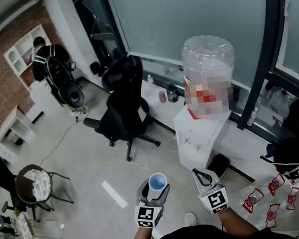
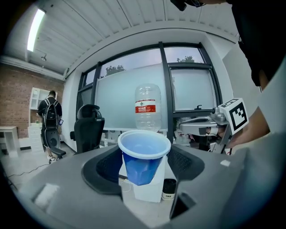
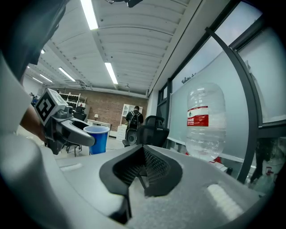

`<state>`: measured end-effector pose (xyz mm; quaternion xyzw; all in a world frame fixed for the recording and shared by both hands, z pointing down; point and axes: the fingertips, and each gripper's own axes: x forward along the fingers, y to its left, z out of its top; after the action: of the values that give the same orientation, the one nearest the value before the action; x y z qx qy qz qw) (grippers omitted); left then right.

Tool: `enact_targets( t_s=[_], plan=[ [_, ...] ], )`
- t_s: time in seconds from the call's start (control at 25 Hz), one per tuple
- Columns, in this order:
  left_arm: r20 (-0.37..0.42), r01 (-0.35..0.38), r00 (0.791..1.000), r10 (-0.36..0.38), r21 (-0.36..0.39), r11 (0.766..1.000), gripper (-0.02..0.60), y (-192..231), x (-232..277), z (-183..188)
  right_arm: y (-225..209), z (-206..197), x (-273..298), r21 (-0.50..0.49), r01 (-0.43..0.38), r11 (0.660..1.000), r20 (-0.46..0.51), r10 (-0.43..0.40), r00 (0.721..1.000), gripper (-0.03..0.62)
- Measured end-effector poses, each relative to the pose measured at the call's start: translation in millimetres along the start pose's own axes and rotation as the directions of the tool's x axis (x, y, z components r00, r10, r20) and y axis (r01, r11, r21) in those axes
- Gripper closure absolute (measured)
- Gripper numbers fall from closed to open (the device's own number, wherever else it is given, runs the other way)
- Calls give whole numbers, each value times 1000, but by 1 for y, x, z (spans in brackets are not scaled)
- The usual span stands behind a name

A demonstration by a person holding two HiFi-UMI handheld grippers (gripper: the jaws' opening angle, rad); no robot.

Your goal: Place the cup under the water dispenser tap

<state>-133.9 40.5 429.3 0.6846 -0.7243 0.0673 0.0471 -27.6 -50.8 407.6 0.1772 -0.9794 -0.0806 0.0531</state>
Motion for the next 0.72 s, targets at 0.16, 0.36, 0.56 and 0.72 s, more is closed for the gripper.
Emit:
enact_targets(
  t_s=[0.16, 0.36, 0.56, 0.72],
  plan=[
    [4, 23, 1000, -23, 3, 1000, 247, 0, 26, 4, -20, -4, 8, 6, 17, 1000, -2, -17, 1000, 591],
    [3, 62, 998, -62, 13, 998, 249, -6, 51, 4, -41, -10, 11, 13, 45, 999, 0, -45, 999, 591],
    [22, 91, 996, -90, -17, 996, 262, -9, 71, 11, -59, -11, 12, 16, 75, 997, 5, -75, 997, 591],
    [51, 128, 991, -127, -6, 992, 264, -12, 88, 20, -69, -17, 13, 10, 104, 995, -10, -104, 995, 591]
  ],
)
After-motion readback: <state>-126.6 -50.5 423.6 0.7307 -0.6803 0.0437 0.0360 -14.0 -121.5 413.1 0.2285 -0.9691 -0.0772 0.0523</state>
